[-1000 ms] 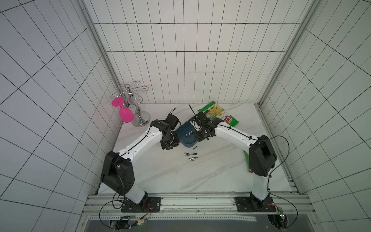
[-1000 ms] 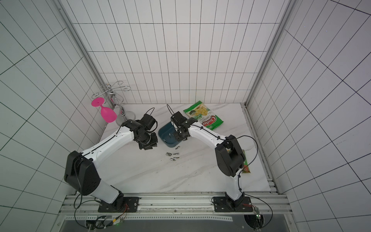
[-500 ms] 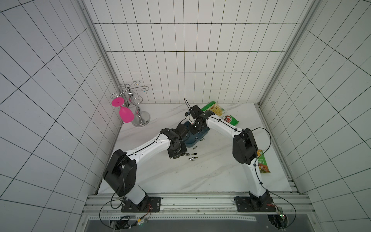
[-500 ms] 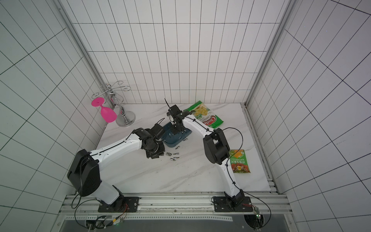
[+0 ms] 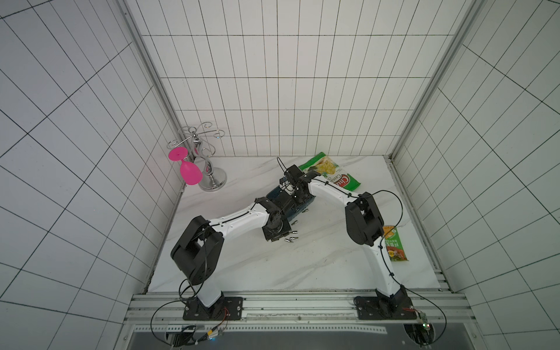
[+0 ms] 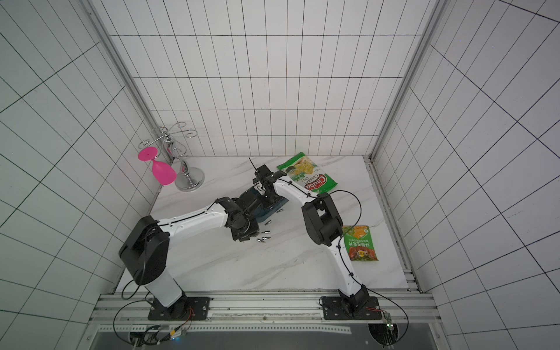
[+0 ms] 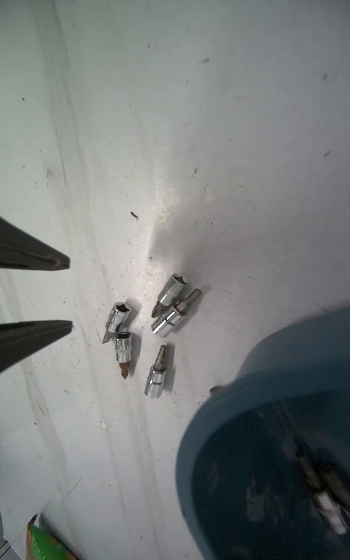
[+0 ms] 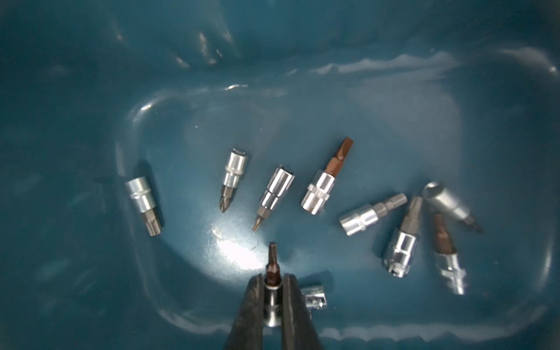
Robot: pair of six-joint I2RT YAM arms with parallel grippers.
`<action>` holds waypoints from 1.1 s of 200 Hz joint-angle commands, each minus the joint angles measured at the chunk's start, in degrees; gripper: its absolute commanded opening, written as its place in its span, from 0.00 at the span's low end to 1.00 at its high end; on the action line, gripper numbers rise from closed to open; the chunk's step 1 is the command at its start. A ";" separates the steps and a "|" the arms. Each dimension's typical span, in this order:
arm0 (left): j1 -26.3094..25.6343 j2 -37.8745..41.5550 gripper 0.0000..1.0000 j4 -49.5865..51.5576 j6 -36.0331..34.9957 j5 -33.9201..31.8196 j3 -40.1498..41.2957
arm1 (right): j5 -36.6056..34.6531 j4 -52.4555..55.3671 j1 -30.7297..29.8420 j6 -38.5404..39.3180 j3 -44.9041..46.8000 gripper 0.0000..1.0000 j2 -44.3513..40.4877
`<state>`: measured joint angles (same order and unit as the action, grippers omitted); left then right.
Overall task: Put the bit on the desktop into the storage box
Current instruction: Pick up the screwdriver bit from the center of the board.
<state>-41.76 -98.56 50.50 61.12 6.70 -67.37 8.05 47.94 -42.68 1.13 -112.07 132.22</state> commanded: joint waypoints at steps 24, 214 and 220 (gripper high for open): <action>-2.14 -4.97 0.32 -3.09 1.72 -0.37 -1.68 | 1.17 1.58 0.88 0.81 -0.10 0.00 1.90; -4.99 -6.32 0.32 -3.12 3.50 -5.98 -2.42 | 1.61 2.51 1.54 0.65 -1.42 0.32 0.85; -5.21 -6.22 0.32 -3.32 3.80 -6.35 -2.23 | 1.61 2.51 1.61 0.64 -1.40 0.32 0.76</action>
<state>-46.28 -106.13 47.55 63.79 3.07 -69.43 9.06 48.49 -41.56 1.83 -112.07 133.01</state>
